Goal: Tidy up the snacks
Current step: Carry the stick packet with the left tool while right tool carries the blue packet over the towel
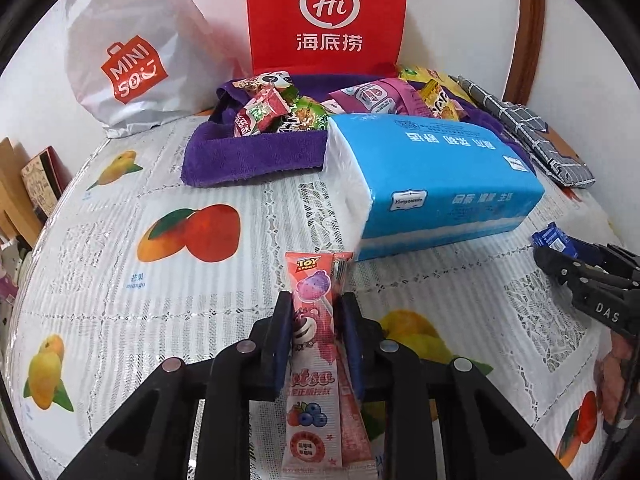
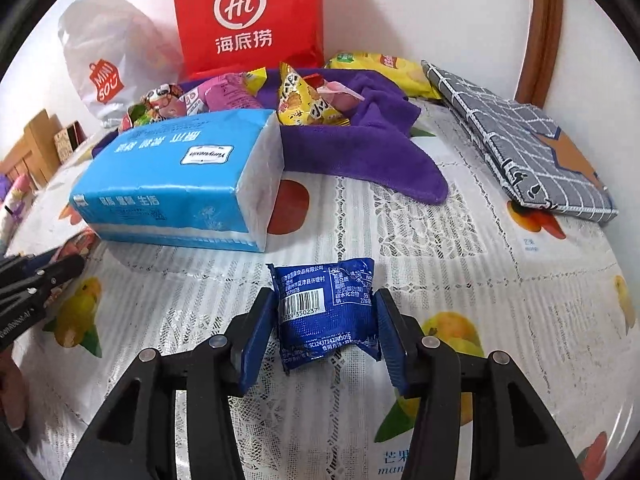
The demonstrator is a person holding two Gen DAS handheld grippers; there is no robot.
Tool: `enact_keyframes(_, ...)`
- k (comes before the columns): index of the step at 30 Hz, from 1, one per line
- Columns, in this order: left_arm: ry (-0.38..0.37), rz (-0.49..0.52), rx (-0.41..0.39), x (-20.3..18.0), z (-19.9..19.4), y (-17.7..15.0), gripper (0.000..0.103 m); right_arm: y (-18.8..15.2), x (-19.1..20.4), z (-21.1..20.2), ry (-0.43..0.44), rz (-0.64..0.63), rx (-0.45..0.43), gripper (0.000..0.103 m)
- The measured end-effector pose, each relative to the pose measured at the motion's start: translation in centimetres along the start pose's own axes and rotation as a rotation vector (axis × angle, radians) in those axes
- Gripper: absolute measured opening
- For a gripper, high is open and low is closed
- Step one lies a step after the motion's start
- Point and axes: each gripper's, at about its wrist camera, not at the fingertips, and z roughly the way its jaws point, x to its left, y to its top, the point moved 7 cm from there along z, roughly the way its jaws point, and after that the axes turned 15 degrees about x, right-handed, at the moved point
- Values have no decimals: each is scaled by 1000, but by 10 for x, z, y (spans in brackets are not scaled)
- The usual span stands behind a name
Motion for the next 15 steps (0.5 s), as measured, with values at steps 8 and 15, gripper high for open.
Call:
enact_keyframes(8,6,2,1,-2,0,-1,23,0,0,1,1,-2,1,51)
enact_keyframes(15,10,4,1,-3,1,-1,23,0,-1,1,0,-1,1,52)
